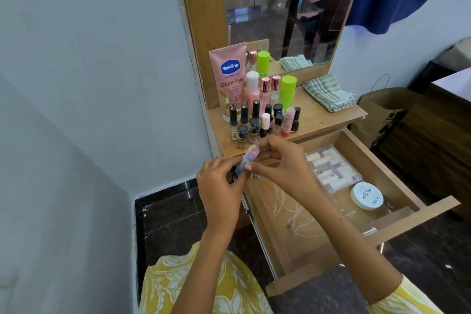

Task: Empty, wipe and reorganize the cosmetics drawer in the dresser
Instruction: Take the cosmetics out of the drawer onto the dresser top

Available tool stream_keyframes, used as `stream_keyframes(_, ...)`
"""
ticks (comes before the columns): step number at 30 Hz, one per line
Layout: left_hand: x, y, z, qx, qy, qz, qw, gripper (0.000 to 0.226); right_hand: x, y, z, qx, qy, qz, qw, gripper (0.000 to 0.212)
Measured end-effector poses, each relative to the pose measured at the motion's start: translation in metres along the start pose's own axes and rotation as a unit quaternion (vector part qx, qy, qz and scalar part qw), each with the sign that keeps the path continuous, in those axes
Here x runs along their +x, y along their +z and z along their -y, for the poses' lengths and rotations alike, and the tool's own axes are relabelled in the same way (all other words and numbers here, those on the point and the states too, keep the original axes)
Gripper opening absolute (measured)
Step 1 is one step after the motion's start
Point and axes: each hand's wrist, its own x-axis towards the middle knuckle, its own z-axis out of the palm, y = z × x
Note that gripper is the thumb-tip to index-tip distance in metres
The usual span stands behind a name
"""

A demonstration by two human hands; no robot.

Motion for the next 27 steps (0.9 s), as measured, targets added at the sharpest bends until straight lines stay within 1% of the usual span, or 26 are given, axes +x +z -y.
stream_keyframes(3, 0.007, -0.004, 0.003, -0.046, -0.047, -0.036, 0.997, 0.027, -0.002, 0.0, -0.008, -0.009, -0.012, -0.017, 1.0, 0.027)
stream_keyframes(6, 0.021, -0.007, 0.011, -0.103, -0.124, -0.078, 0.984, 0.029, -0.007, -0.003, -0.026, -0.073, -0.005, -0.063, 0.995, 0.017)
stream_keyframes(8, 0.029, -0.006, 0.017, -0.116, -0.139, -0.077, 0.98, 0.029, -0.012, -0.004, -0.04, -0.106, 0.012, -0.081, 0.991, 0.011)
stream_keyframes(13, 0.041, 0.004, 0.024, -0.106, -0.124, -0.062, 0.985, 0.028, -0.013, -0.002, -0.058, -0.16, 0.031, -0.082, 0.983, 0.008)
stream_keyframes(18, 0.05, 0.014, 0.024, -0.104, -0.101, -0.044, 0.988, 0.027, -0.013, 0.002, -0.065, -0.214, 0.037, -0.048, 0.975, 0.004)
stream_keyframes(21, 0.052, 0.018, 0.025, -0.109, -0.091, -0.04, 0.989, 0.027, -0.013, 0.0, -0.068, -0.222, 0.047, -0.036, 0.973, 0.003)
stream_keyframes(27, 0.046, 0.023, 0.032, -0.12, -0.086, -0.051, 0.988, 0.027, -0.012, 0.001, -0.069, -0.211, 0.054, -0.047, 0.975, 0.008)
